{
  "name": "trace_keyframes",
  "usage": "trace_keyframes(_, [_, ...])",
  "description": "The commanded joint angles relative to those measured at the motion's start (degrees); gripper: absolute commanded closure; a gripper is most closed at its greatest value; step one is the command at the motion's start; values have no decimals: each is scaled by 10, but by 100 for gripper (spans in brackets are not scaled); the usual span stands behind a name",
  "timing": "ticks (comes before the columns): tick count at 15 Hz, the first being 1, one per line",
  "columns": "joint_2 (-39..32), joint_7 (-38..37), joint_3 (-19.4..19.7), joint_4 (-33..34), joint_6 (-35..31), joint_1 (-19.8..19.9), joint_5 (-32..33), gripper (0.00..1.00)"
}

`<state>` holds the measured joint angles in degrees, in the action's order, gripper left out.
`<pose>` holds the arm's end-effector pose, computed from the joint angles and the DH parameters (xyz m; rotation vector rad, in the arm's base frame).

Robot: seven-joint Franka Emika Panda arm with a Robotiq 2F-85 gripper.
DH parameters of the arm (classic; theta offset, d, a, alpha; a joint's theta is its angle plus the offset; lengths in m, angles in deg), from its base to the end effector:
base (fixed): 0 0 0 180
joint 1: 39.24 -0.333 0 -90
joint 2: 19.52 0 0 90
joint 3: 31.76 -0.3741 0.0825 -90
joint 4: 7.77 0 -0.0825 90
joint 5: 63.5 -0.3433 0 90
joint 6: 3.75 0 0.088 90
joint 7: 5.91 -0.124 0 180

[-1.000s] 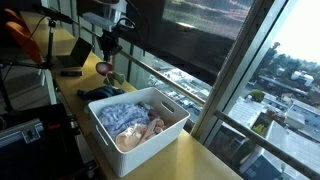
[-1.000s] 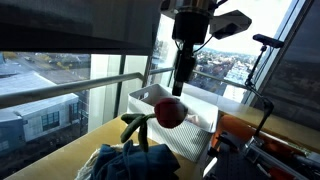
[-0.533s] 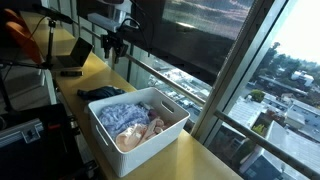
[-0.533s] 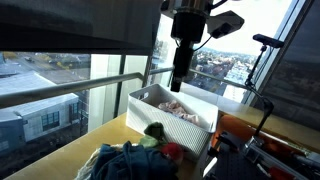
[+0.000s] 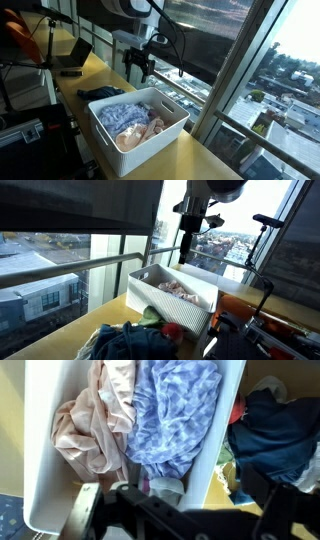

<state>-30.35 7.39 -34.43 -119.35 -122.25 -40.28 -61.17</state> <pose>0.5638 0.0324 0.4410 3.0801 0.4923 -0.1091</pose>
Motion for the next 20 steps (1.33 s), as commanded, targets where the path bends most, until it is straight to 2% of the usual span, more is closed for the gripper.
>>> trace_keyframes(1, [-28, 0, 5, -14, -39, 6, 6, 0])
trace_keyframes(7, [-91, -1, -1, -61, -120, 7, -5, 0])
trace_keyframes(13, [-164, 6, -12, -78, -187, 14, -17, 0])
trace_keyframes(20, [-186, 43, -4, -64, -189, 41, -33, 0])
